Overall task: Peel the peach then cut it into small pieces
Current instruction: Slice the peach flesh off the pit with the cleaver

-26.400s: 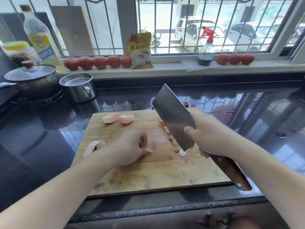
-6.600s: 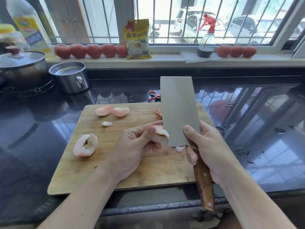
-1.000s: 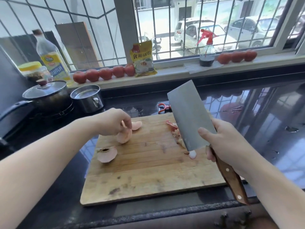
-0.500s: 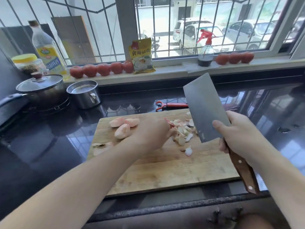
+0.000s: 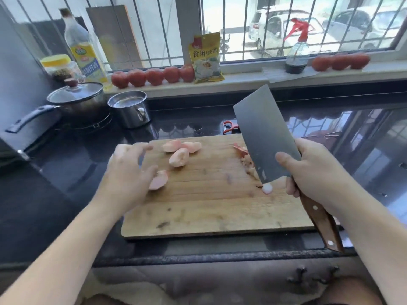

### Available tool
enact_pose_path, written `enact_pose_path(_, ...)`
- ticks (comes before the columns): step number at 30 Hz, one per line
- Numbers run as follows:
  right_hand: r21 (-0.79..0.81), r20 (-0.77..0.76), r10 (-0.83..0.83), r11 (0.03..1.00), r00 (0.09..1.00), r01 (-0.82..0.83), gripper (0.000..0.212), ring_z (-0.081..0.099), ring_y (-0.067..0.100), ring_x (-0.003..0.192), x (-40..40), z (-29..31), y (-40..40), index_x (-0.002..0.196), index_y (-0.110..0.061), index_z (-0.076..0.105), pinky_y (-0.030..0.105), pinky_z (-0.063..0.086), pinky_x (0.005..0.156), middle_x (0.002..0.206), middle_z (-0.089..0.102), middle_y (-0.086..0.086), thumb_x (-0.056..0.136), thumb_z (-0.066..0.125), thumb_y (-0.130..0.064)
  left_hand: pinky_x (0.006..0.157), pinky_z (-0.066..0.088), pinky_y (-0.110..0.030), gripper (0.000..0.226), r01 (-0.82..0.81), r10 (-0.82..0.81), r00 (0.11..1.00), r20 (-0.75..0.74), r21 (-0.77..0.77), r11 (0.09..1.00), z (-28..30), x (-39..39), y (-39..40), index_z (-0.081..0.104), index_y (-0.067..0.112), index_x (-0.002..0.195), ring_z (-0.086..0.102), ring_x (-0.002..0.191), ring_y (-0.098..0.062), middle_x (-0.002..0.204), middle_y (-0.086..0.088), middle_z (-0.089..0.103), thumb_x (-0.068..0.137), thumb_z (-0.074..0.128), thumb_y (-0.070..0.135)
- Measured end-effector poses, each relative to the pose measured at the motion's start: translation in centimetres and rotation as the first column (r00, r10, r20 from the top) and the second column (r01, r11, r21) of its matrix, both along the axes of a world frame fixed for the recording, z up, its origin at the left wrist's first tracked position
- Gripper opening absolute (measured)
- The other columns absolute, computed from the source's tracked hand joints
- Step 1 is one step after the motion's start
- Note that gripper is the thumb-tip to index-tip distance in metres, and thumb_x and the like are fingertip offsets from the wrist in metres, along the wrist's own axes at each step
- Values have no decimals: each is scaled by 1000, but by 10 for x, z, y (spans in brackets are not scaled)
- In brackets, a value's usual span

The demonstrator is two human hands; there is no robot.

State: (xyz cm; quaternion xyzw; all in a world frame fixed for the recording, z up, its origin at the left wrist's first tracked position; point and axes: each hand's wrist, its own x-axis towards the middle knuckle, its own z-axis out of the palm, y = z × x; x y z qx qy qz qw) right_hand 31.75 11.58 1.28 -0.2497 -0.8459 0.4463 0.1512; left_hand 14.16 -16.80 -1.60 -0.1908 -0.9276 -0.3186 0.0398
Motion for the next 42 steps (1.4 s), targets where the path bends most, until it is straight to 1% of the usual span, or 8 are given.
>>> enact_pose_path(5, -11, 17, 90, 996, 996, -90, 12, 63, 31, 47, -23, -6, -22, 99, -25, 61, 38, 49, 51, 49, 61, 9, 103, 52, -19, 85, 43, -28, 50, -30, 47, 958, 282, -62, 998, -19, -4, -31, 59, 34, 134, 58, 114, -15, 124, 8, 60, 91, 70, 55)
enact_pose_path(11, -94, 6, 131, 987, 991, -130, 14, 55, 29, 46, -15, -7, -23, 102, -26, 62, 44, 48, 52, 50, 62, 10, 105, 50, -20, 88, 50, -39, 27, 70, -73, 981, 178, 24, 997, -32, 4, -21, 71, 47, 95, 56, 107, -15, 94, 21, 65, 77, 77, 66)
enact_pose_path(14, -108, 34, 118, 988, 992, -114, 13, 60, 31, 50, -6, -14, -18, 102, -32, 64, 52, 53, 64, 56, 65, 16, 103, 51, -30, 90, 51, -43, 18, 156, -161, 976, 147, 45, 987, -41, 11, -6, 73, 45, 107, 57, 98, -13, 92, 19, 66, 89, 74, 49)
enact_pose_path(22, -158, 15, 97, 983, 995, -94, 16, 54, 22, 39, -4, -22, -25, 104, -15, 66, 26, 41, 39, 101, 60, 18, 105, 50, -14, 96, 45, -38, 26, 274, -284, 948, 145, 84, 958, -38, 30, 54, 67, 45, 119, 52, 105, -11, 106, 26, 62, 93, 67, 47)
enact_pose_path(25, -154, 11, 112, 982, 994, -109, 15, 56, 28, 44, -2, -23, -22, 106, -17, 64, 33, 43, 43, 94, 66, 25, 106, 49, -16, 95, 48, -25, 39, 303, -338, 917, 213, 179, 936, -38, 33, 72, 61, 39, 131, 57, 102, -1, 113, 20, 64, 95, 72, 34)
enact_pose_path(29, -72, 13, 131, 989, 991, -130, 14, 57, 29, 44, 8, -17, -11, 104, -20, 65, 32, 43, 44, 79, 67, 22, 105, 51, -18, 73, 43, -8, 24, 349, -420, 858, 297, 262, 899, -33, 32, 79, 61, 37, 112, 64, 92, 1, 106, 14, 69, 94, 75, 29)
enact_pose_path(35, -21, 71, 165, 986, 984, -164, 17, 50, 18, 37, 19, -6, 8, 99, -15, 64, 20, 37, 40, 47, 54, -5, 105, 48, -13, 91, 42, -13, 24, 522, -583, 723, 371, 261, 812, -26, 31, 90, 72, 40, 123, 65, 97, -2, 98, 6, 76, 105, 58, 32)
enact_pose_path(42, -157, 9, 119, 981, 993, -116, 15, 53, 28, 42, 26, -31, 9, 102, -23, 66, 24, 39, 45, 72, 65, 31, 105, 51, -24, 68, 41, -9, 5, 446, -521, 819, 240, 304, 842, -34, 37, 101, 66, 25, 97, 58, 76, 0, 96, 4, 69, 100, 67, 21)
